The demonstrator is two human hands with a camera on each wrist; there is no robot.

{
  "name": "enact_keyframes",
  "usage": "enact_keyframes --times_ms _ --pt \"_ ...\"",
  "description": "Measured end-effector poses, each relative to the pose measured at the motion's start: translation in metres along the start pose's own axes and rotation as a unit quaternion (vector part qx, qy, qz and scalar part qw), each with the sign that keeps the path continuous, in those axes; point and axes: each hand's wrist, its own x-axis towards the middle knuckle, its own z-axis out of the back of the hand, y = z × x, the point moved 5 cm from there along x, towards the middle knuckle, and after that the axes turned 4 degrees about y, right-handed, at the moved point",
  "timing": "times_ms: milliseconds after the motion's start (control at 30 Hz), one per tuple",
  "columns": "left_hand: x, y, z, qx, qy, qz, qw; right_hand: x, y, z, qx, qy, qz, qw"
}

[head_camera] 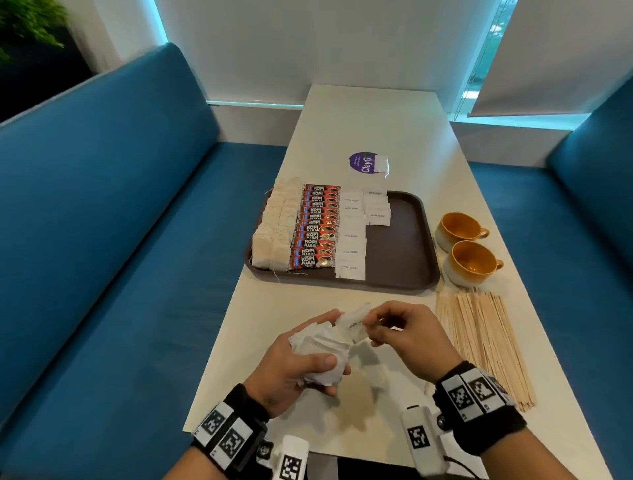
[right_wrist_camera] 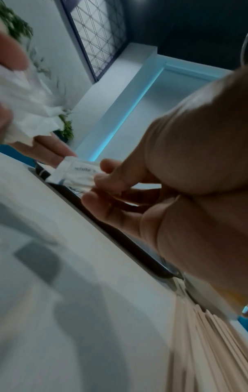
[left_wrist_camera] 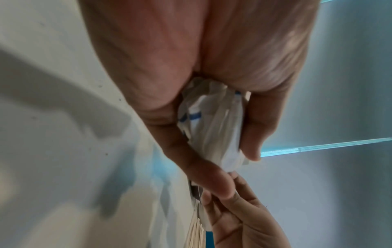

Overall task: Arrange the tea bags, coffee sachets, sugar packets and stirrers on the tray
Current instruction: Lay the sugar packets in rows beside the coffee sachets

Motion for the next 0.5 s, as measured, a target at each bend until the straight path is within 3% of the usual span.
enact_keyframes --times_ms 300,500 --pt "0.021 -0.004 0.042 -0.089 -0.134 -0.001 0.987 0.093 -0.003 0.075 0.055 -0.130 -0.075 0.987" --pt "0.023 -0.004 0.055 -0.178 -0.155 -0.002 0.972 0.188 -0.010 0.104 0.040 -0.159 -0.092 0.982"
